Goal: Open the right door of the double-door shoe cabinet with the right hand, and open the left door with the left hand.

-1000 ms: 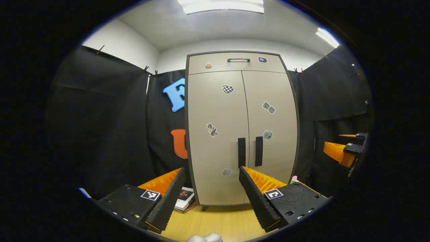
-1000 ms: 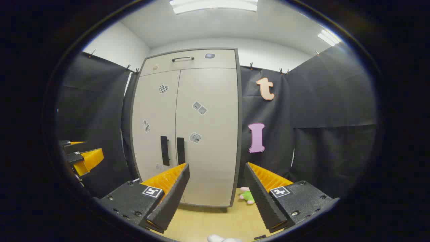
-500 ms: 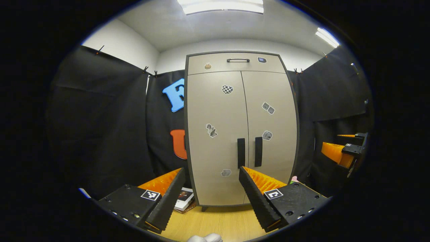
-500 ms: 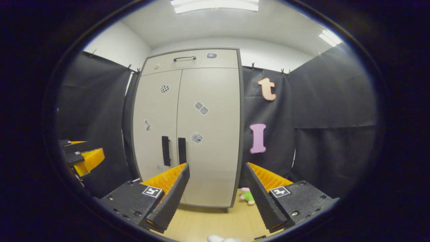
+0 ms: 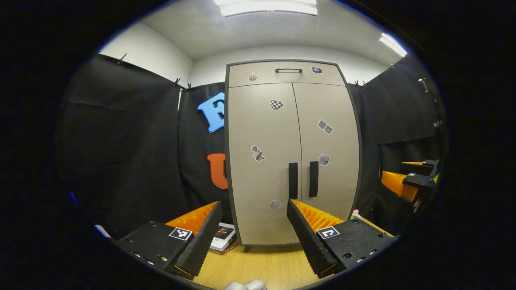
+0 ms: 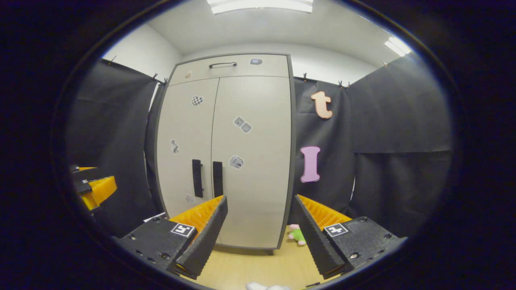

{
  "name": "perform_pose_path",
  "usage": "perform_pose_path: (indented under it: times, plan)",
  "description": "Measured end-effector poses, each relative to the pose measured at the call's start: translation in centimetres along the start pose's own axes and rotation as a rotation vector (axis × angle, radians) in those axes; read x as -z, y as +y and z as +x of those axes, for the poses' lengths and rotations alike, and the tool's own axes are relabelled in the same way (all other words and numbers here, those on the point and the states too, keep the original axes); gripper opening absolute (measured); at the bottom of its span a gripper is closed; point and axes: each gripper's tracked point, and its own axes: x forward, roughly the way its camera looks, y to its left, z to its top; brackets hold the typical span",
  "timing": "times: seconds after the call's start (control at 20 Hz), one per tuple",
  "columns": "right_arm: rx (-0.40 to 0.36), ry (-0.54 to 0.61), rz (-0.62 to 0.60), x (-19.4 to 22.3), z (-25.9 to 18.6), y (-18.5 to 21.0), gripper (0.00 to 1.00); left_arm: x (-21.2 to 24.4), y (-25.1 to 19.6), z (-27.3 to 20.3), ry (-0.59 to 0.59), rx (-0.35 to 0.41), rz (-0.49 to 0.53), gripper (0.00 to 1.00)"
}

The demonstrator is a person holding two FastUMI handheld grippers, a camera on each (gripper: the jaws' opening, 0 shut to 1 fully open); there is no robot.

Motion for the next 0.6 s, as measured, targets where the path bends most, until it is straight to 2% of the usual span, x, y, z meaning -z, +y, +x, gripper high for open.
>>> perform_pose_path:
  times: [0.4, 0.6]
  plan:
    - [-0.042, 0.015, -0.009, 2.4, 5.6, 4.8, 0.99, 1.2, 1.4, -1.2, 0.033, -0.033, 0.000, 0.96]
    - [-0.065, -0.001, -0.017, 2.2, 9.5, 7.9, 1.00, 1.5, 1.7, -2.0, 0.043, -0.051, -0.002, 0.96]
